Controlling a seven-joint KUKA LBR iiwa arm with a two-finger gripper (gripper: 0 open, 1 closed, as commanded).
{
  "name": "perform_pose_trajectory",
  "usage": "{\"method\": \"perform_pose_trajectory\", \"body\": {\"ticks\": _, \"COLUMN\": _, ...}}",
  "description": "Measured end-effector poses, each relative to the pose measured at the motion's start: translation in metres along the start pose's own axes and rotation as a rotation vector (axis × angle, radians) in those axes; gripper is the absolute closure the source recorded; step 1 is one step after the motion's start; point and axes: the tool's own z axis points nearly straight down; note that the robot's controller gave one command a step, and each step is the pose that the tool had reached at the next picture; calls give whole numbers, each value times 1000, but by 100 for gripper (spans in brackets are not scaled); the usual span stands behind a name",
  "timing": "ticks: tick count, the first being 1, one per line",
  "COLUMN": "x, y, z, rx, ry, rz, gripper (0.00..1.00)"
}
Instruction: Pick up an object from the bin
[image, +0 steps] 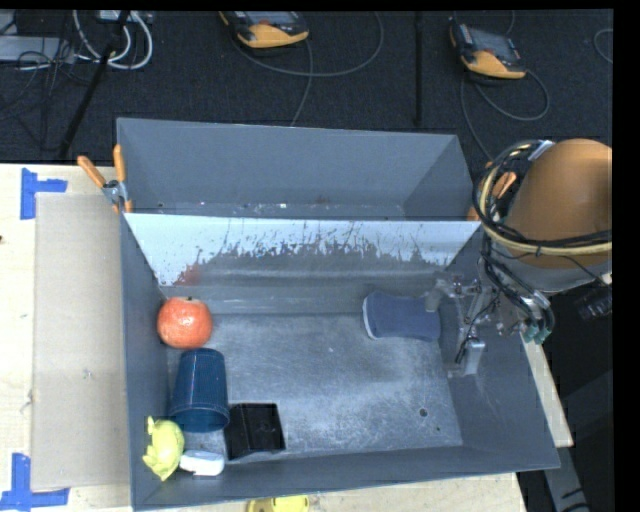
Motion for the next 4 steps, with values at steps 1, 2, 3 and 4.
{"method": "perform_pose_trajectory", "body": {"ticks": 1, "x": 0, "y": 0, "z": 0, "rx": 0, "ry": 0, "rz": 0, "gripper": 0}}
{"method": "perform_pose_trajectory", "body": {"ticks": 2, "x": 8, "y": 52, "z": 20, "rx": 1, "ry": -1, "rz": -19, "gripper": 0}}
{"method": "perform_pose_trajectory", "body": {"ticks": 3, "x": -9, "y": 98, "z": 33, "rx": 0, "ry": -2, "rz": -34, "gripper": 0}}
{"method": "perform_pose_trajectory", "body": {"ticks": 4, "x": -13, "y": 105, "z": 36, "rx": -1, "ry": -3, "rz": -42, "gripper": 0}}
